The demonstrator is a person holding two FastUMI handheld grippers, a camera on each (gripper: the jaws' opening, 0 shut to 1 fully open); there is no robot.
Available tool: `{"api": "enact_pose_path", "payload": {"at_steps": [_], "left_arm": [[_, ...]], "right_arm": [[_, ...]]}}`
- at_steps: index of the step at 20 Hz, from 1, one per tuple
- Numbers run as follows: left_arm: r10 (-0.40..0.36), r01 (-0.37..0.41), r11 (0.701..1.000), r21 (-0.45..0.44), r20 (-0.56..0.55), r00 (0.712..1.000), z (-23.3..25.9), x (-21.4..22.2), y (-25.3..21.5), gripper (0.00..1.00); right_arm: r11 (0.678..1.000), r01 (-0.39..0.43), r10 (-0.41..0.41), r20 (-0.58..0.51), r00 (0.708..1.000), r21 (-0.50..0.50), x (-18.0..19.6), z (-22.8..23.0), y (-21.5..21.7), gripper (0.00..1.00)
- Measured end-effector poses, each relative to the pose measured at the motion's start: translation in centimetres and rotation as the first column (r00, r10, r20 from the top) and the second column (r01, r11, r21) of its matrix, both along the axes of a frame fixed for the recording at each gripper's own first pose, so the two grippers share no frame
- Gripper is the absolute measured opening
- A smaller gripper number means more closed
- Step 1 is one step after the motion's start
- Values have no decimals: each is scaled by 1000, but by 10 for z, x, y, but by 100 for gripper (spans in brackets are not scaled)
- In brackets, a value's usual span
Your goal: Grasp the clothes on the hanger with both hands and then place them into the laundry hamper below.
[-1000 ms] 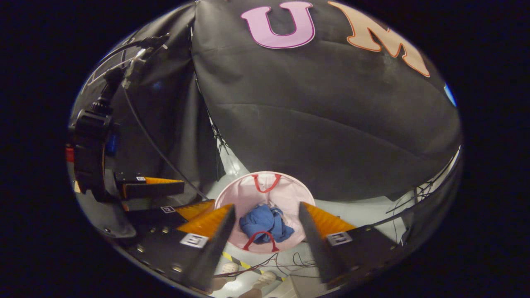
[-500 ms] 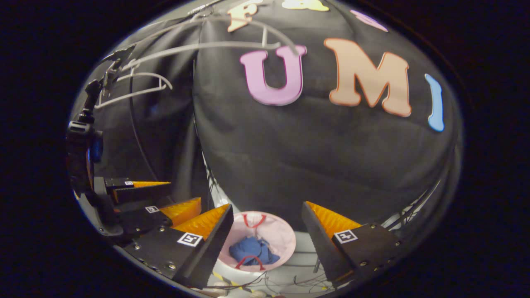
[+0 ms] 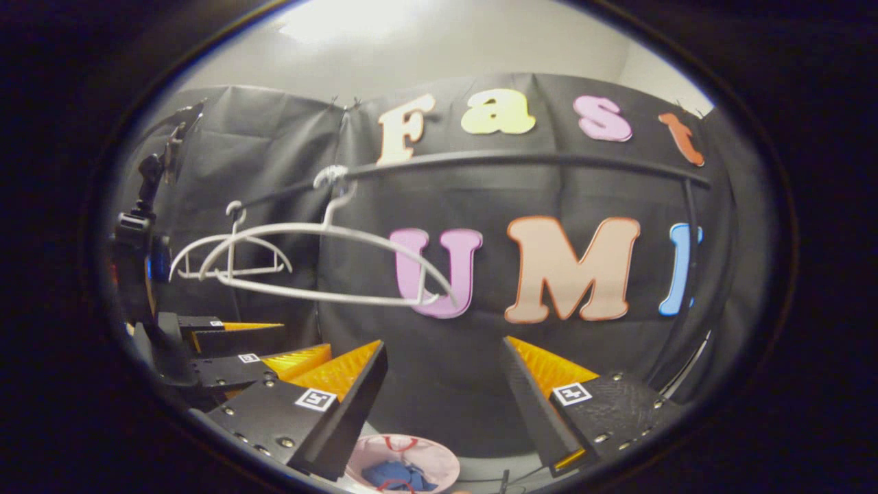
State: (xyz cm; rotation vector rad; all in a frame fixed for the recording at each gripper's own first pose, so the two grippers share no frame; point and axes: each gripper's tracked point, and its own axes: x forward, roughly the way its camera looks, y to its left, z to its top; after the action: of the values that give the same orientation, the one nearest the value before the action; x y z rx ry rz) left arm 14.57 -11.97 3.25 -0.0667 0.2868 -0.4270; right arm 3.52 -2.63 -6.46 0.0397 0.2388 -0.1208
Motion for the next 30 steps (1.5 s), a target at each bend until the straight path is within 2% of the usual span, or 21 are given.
{"api": "enact_pose_path", "payload": {"at_steps": [1,2,5,7,11,14,15,16,17,19,20,21,24,25,26,29,30], "left_arm": [[-3,4,1000,-3,33,999,15,1,-3,94],[-8,9,1000,-3,62,998,30,3,-9,94],[-21,24,999,-27,121,992,66,-2,-18,94],[-35,42,998,-45,143,989,80,-8,-28,94],[-75,86,994,-62,160,984,100,-24,-53,94],[-78,93,993,-70,183,980,112,-29,-73,94],[-77,92,993,-71,190,979,111,-32,-81,94],[-75,89,994,-67,195,978,110,-32,-91,94],[-63,77,995,-63,202,977,108,-35,-101,95],[-22,41,996,-78,226,974,101,-33,-122,94],[-15,38,995,-98,227,974,95,-36,-138,95],[-14,40,992,-117,218,976,82,-44,-152,94],[9,22,988,-151,201,980,35,-57,-190,94],[17,17,987,-162,207,978,19,-61,-202,94],[12,22,986,-164,204,979,1,-66,-216,94],[-8,38,989,-144,204,979,-68,-88,-250,98],[-26,52,989,-135,189,982,-100,-98,-263,96]], "right_arm": [[1000,18,-18,29,999,13,-4,16,-8,99],[999,36,-37,58,998,20,-9,31,-16,94],[997,78,-80,141,987,23,-26,68,-41,100],[994,107,-106,169,980,2,-39,80,-59,98],[989,147,-137,194,971,-35,-58,94,-84,98],[987,156,-144,198,970,-48,-70,97,-100,99],[986,157,-144,194,970,-54,-74,94,-107,94],[986,158,-145,189,971,-57,-77,92,-114,99],[986,158,-145,190,971,-58,-81,90,-122,99],[983,166,-149,196,969,-73,-89,80,-143,99],[984,163,-147,191,971,-72,-93,71,-152,94],[985,158,-144,191,971,-63,-99,63,-160,99],[985,160,-144,212,966,-59,-115,26,-192,98],[984,160,-141,220,965,-75,-121,10,-203,94],[983,164,-145,212,966,-77,-130,-10,-215,99],[985,165,-150,210,966,-58,-160,-80,-243,99],[982,176,-159,196,968,-71,-173,-110,-255,99]]}}
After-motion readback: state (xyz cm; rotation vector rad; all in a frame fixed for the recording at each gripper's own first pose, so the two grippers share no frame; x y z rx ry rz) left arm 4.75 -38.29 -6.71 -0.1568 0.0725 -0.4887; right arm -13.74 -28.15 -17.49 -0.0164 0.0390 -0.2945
